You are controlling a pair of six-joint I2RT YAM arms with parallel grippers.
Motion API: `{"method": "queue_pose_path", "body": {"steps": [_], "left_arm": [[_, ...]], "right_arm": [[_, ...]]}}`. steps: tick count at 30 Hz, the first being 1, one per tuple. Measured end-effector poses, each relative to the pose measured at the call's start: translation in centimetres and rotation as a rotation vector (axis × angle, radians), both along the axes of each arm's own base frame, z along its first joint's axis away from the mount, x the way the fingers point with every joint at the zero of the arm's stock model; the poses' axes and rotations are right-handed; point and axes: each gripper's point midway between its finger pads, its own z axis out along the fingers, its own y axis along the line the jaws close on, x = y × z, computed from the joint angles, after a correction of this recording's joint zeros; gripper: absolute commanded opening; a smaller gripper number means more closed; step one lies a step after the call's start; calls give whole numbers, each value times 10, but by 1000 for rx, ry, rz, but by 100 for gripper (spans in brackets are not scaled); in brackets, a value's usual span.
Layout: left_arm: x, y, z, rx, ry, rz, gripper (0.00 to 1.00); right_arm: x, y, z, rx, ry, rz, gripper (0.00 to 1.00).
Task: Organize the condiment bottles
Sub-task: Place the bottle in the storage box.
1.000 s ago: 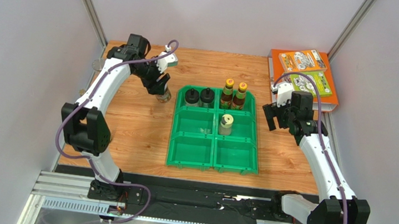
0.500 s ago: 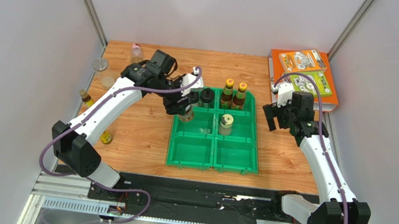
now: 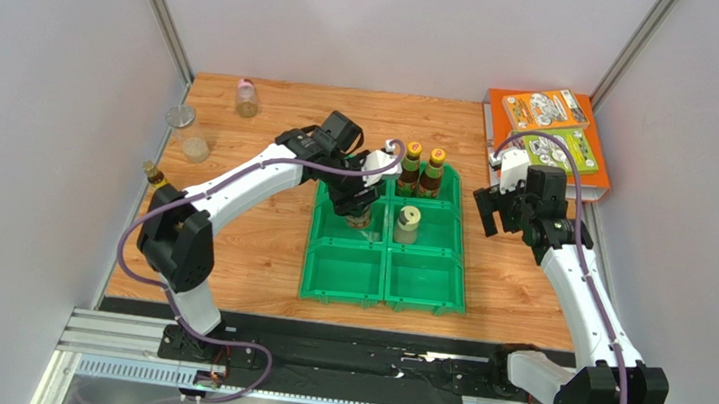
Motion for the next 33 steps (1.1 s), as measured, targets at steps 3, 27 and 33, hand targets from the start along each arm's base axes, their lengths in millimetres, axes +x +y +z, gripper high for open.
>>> {"method": "queue_pose_path", "body": {"steps": [3, 27, 33], "left_arm": [[7, -7, -16, 19, 1, 7, 0], [-4, -36, -66, 61, 16, -41, 77], [-6, -36, -58, 48, 9, -47, 99]], "right_arm": [[0, 1, 0, 2, 0, 3, 93], [-1, 3, 4, 11, -11, 13, 93], [-1, 3, 4, 12, -14, 13, 93]]}}
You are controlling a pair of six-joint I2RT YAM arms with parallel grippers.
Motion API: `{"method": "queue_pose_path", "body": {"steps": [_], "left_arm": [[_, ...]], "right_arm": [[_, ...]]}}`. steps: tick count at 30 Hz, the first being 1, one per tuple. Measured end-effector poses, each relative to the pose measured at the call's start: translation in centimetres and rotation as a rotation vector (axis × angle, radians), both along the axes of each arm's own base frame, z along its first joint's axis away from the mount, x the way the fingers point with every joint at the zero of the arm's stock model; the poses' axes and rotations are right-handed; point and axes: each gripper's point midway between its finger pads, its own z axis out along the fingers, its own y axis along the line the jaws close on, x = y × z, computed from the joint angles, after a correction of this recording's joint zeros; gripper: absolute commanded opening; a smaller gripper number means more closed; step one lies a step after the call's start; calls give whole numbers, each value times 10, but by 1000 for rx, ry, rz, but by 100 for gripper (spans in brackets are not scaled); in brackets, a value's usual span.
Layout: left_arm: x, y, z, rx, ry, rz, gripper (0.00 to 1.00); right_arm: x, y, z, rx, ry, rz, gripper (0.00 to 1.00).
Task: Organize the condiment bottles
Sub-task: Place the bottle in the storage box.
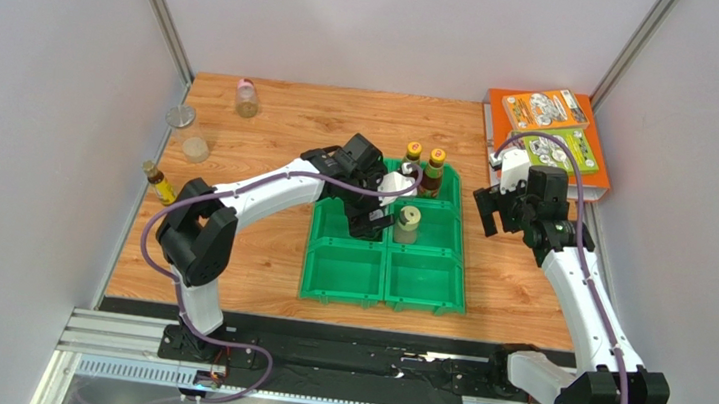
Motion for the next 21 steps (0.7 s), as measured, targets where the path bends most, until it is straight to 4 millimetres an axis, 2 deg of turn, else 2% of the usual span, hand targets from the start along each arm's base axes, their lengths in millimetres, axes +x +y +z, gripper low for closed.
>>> {"method": "queue_pose_path", "body": {"steps": [3, 6, 10, 12, 14, 16, 18, 19, 21], "left_arm": [[-2, 3, 17, -21, -27, 4, 100], [-5, 9, 45, -56, -85, 13, 99], [-1, 30, 98, -110, -213, 72, 99], [6, 49, 127, -137, -283, 134, 99], [23, 84, 153, -153, -356, 247, 99], [43, 125, 170, -144, -413, 379, 99], [61, 168, 178, -123, -446, 509, 99], [72, 198, 181, -105, -458, 597, 99], [86, 237, 181, -83, -462, 713, 99]], "right_arm": [[0, 0, 1, 1, -2, 1, 93], [0, 1, 1, 4, -3, 5, 93], [0, 2, 2, 7, -4, 8, 93], [-1, 2, 2, 8, -6, 9, 93], [-1, 3, 2, 11, -7, 13, 93], [-1, 3, 3, 13, -9, 15, 93], [-1, 4, 3, 13, -10, 15, 93], [-1, 4, 3, 13, -10, 16, 93], [-1, 4, 3, 13, -10, 18, 93]]}}
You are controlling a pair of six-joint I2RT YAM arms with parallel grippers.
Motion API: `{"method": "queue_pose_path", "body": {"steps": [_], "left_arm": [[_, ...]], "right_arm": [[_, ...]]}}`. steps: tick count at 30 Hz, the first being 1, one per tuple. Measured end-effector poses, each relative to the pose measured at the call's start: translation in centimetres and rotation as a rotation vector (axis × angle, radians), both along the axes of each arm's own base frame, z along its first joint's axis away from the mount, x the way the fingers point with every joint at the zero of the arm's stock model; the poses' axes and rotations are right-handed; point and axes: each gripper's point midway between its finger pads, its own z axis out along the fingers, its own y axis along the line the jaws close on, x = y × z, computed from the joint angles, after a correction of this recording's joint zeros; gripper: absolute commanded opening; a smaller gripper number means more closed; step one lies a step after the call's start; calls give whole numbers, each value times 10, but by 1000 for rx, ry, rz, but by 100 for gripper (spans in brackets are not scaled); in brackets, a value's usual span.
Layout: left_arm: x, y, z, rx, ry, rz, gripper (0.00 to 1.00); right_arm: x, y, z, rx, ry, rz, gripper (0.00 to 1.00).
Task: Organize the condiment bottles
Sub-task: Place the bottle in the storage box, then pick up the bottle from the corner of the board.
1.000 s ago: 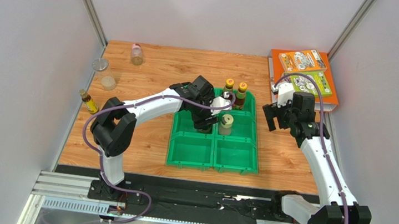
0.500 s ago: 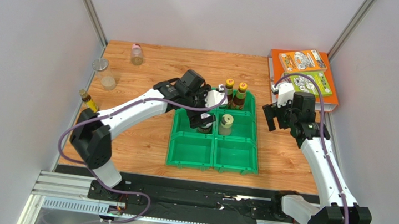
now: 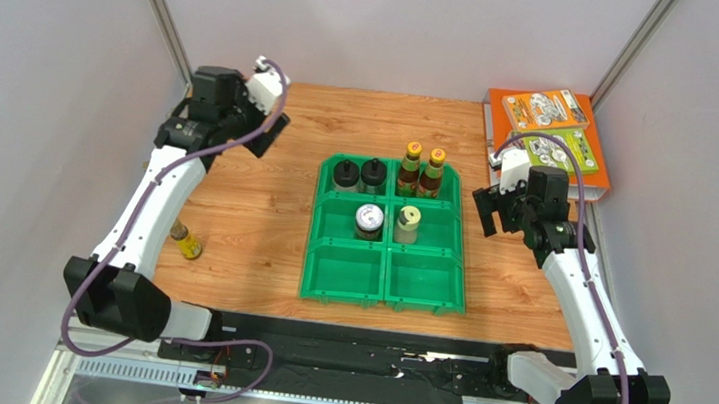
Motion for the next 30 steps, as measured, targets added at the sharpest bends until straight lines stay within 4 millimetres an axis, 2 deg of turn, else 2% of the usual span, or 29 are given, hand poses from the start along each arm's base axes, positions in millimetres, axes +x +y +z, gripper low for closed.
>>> {"method": "queue_pose_path", "body": {"steps": [1, 4, 11, 15, 23, 26, 30], "left_arm": [[8, 25, -1, -4, 6, 71, 99], [25, 74, -7, -21, 24, 211, 99], [58, 156, -31, -82, 69, 437, 99], [72, 189, -45, -103, 75, 529, 99], [60, 224, -53, -119, 99, 624, 100], [43, 244, -60, -119, 119, 673, 99], [5, 267, -76, -115, 166, 743, 100]], "right_arm": [[0, 0, 0, 1, 0, 1, 93], [0, 1, 1, 1, -2, 3, 93], [-1, 2, 1, 3, -4, 6, 93], [-1, 2, 1, 5, -4, 8, 93], [-1, 2, 1, 5, -4, 8, 93], [0, 2, 1, 5, -3, 9, 93], [0, 4, 0, 4, 1, 15, 93]]}}
